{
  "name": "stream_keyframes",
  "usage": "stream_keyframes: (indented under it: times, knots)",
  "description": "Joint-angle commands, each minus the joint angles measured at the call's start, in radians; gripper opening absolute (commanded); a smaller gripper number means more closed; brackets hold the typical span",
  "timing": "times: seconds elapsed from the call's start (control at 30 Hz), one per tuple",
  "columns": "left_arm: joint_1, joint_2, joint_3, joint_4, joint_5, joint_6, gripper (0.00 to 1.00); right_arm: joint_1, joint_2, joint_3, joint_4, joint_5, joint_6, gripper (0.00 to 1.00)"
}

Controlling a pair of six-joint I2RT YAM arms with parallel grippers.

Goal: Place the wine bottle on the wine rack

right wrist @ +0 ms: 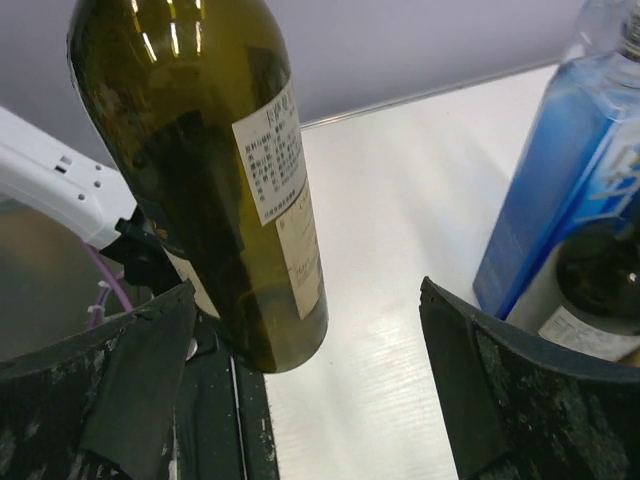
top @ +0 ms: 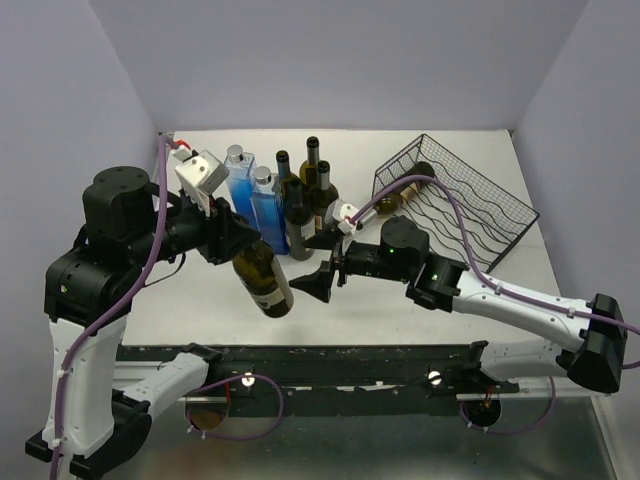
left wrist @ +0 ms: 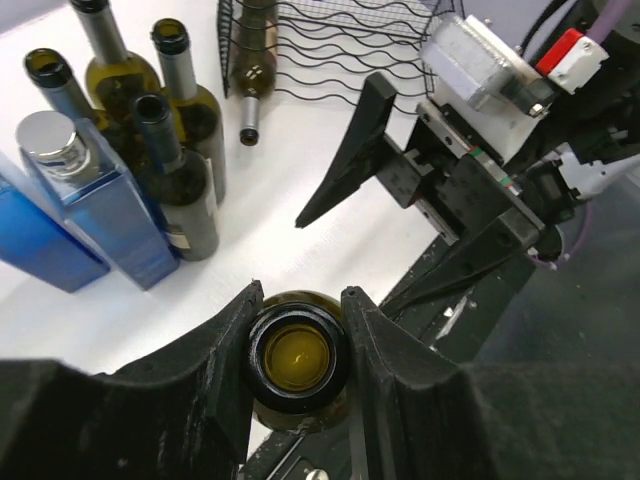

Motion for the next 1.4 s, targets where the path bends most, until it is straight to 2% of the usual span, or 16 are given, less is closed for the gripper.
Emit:
stream_keyframes:
  times: [0.0,0.4,0.67,0.93,1.0,1.03,1.1,1.17,1.23,1.27,1.33,1.37]
  knots:
    - [-0.036,0.011,0.060,0.058,0.095,0.007,0.00,0.008,0.045,-0.020,0.144,-0.146,-0.024,1.00]
    - [-0.101,0.040,0.100,0.093,0.153,0.015,0.00,0.025,0.136,-0.025,0.196,-0.305,-0.035,1.00]
    - [-0.105,0.029,0.116,0.147,0.216,0.024,0.00,0.033,0.165,-0.057,0.245,-0.266,-0.053,1.00]
    - [-0.113,-0.081,-0.024,0.354,0.344,0.018,0.00,0.034,0.186,-0.043,0.295,-0.231,-0.055,0.98]
    - [-0.115,-0.097,-0.041,0.383,0.353,0.013,0.00,0.036,0.185,-0.046,0.314,-0.208,-0.046,0.89]
    - [-0.115,-0.098,-0.039,0.385,0.353,0.015,0.00,0.034,0.183,-0.048,0.322,-0.191,-0.041,0.79]
    - [-0.115,-0.098,-0.030,0.377,0.348,0.018,0.00,0.037,0.180,-0.045,0.322,-0.165,-0.039,0.56]
    - [-0.115,-0.097,-0.024,0.367,0.342,0.022,0.00,0.037,0.173,-0.045,0.320,-0.138,-0.045,0.25]
    - [-0.115,-0.098,-0.021,0.357,0.327,0.027,0.01,0.039,0.160,-0.048,0.320,-0.104,-0.059,0.05]
    - [-0.115,-0.100,-0.024,0.356,0.313,0.030,0.08,0.039,0.153,-0.048,0.312,-0.090,-0.091,0.01]
    - [-0.113,-0.112,-0.035,0.359,0.281,0.039,0.26,0.039,0.137,-0.035,0.279,-0.064,-0.142,0.01]
    - [-0.113,-0.118,-0.042,0.363,0.261,0.044,0.44,0.042,0.125,-0.028,0.257,-0.041,-0.172,0.01]
